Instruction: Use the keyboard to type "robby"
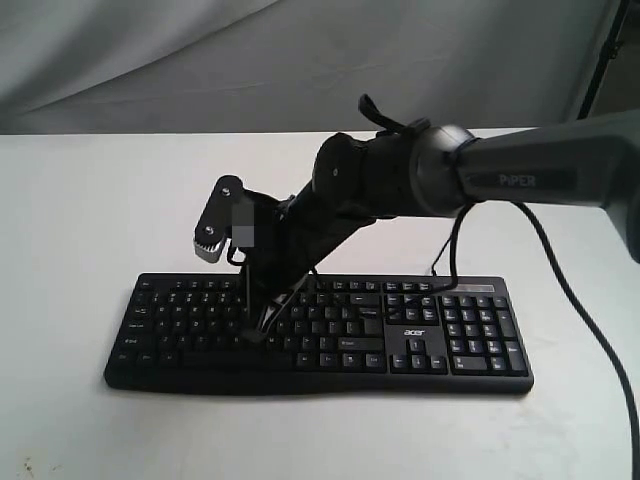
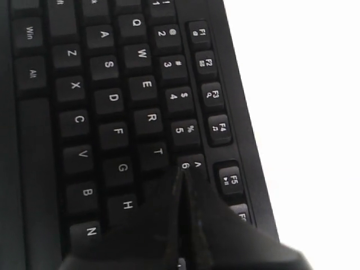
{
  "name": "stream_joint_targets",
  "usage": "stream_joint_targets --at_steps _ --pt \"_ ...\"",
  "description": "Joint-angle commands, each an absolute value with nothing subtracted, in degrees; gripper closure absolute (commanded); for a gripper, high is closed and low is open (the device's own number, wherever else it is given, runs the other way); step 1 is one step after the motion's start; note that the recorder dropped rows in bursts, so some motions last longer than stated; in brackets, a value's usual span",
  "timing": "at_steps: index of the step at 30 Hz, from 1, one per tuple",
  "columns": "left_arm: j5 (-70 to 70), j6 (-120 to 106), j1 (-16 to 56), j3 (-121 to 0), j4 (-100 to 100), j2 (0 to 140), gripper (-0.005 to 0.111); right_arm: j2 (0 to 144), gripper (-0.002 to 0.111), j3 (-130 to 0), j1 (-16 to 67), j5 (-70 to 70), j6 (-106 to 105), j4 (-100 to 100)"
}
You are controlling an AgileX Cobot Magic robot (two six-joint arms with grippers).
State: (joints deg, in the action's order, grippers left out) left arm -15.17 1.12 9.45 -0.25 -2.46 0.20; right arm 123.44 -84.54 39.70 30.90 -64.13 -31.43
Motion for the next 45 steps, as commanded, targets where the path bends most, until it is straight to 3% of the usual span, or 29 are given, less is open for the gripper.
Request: stream_joint_targets --at_steps 1,45 --pt "-14.9 1.3 9.8 0.0 -2.7 0.0 0.107 123.6 0.108 -84.7 39.3 32.5 -65.3 -32.7" --pt "-14.9 1.3 9.8 0.0 -2.7 0.0 0.107 126.5 0.108 -84.7 39.3 31.2 -68.5 -37.1"
